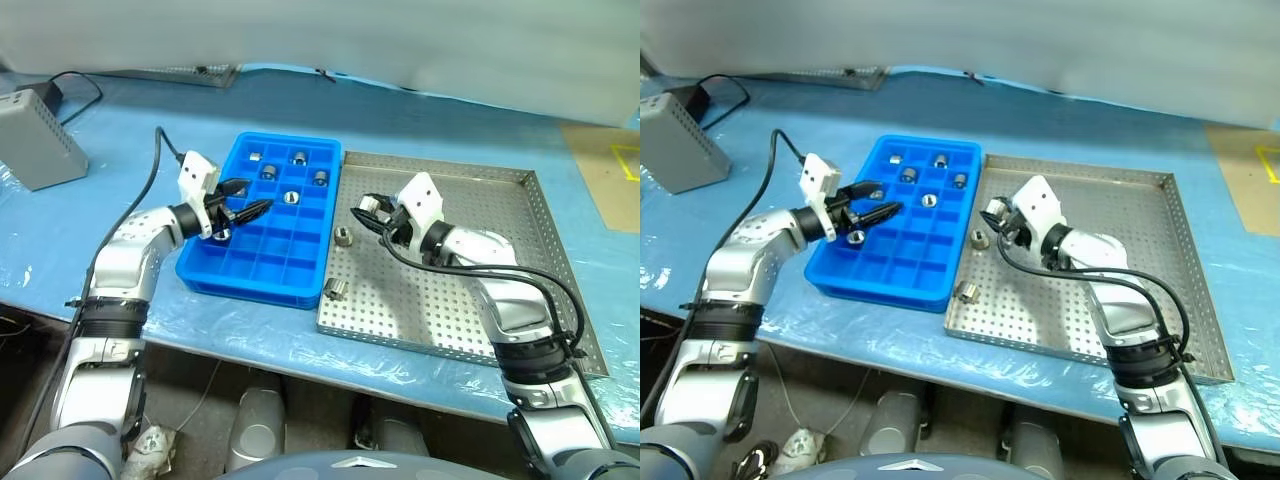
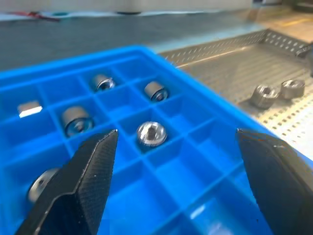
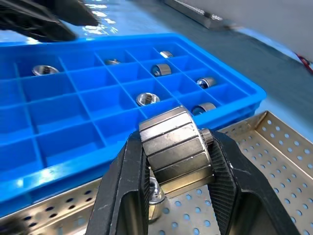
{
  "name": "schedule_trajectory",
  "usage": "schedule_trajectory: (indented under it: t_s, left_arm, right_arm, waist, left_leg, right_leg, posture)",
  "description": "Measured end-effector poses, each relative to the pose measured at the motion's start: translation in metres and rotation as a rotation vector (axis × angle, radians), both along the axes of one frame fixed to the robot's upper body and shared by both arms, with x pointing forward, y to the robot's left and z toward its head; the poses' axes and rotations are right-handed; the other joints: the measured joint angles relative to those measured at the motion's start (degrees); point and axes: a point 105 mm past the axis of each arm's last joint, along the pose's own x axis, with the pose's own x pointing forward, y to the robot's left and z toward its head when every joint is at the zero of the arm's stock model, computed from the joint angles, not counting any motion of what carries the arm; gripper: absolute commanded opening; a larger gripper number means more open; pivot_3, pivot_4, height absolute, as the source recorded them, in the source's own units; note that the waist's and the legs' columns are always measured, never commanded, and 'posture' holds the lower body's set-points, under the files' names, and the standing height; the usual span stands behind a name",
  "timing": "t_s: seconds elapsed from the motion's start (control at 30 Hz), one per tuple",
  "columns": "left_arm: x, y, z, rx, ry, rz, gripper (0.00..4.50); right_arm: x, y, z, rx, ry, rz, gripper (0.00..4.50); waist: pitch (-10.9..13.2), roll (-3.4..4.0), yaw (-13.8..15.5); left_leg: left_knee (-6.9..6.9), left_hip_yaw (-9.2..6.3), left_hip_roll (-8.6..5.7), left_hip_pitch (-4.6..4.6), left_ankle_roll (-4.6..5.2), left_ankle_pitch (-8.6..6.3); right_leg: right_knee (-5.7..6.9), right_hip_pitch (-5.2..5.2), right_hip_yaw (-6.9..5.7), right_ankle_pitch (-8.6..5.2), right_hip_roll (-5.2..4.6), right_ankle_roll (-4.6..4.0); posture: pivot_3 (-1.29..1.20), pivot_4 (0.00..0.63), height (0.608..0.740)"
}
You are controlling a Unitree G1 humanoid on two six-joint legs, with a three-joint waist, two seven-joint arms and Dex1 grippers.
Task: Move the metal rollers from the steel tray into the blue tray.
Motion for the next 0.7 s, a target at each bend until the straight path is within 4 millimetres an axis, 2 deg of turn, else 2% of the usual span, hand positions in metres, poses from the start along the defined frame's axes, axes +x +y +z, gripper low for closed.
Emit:
schedule_trajectory:
  t_s: [0.13,0.23,0.33,0.5,0.6,0.7]
  left_arm:
    - [0.0,-0.035,-0.01,0.002,0.041,-0.144,4.06]
    - [-0.002,-0.062,-0.015,0.005,0.063,-0.253,4.06]
    - [-0.005,-0.089,-0.013,-0.008,0.082,-0.369,4.06]
    - [-0.013,-0.125,-0.005,-0.067,0.105,-0.529,4.06]
    - [-0.021,-0.144,-0.001,-0.022,-0.011,-0.621,4.06]
    - [-0.027,-0.155,-0.009,0.033,-0.115,-0.682,4.06]
  right_arm:
    - [-0.007,-0.004,-0.004,-0.009,0.026,-0.003,1.22]
    - [-0.013,-0.014,-0.004,-0.021,0.024,-0.046,1.22]
    - [-0.022,-0.029,-0.005,-0.029,0.021,-0.117,1.22]
    - [-0.033,-0.036,-0.01,-0.03,0.037,-0.182,1.22]
    - [-0.034,-0.035,-0.008,-0.02,0.03,-0.209,1.22]
    - [-0.035,-0.033,-0.001,0.04,0.042,-0.223,1.22]
  waist:
    - [0.0,-0.01,-0.55]
    - [0.01,-0.02,-1.27]
    - [0.01,-0.03,-2.2]
    - [0.02,-0.04,-4.32]
    - [0.02,-0.03,-5.71]
    - [0.02,-0.04,-6.39]
  left_leg:
    - [0.01,0.02,-0.01,-0.03,-0.04,0.03]
    - [0.02,0.04,-0.02,-0.03,-0.09,0.07]
    - [-0.01,0.05,-0.01,-0.02,-0.09,0.07]
    - [0.0,0.07,-0.06,-0.03,-0.07,0.06]
    - [-0.02,0.09,-0.06,0.07,0.0,0.02]
    - [-0.03,0.09,-0.04,0.08,0.06,-0.01]
  right_leg:
    - [0.0,0.0,-0.01,0.0,-0.01,0.01]
    - [-0.03,0.02,0.0,0.0,-0.01,0.01]
    - [-0.08,0.02,0.01,-0.01,0.0,0.04]
    - [-0.15,0.03,0.01,-0.01,0.0,0.05]
    - [-0.22,0.12,0.0,-0.07,0.01,0.15]
    - [-0.25,0.13,-0.01,-0.19,0.04,0.38]
  posture:
    - [0.1,0.15,0.74]
    - [0.02,0.15,0.74]
    - [-0.03,0.15,0.74]
    - [-0.09,0.15,0.74]
    - [-0.1,0.15,0.74]
    - [-0.11,0.15,0.74]
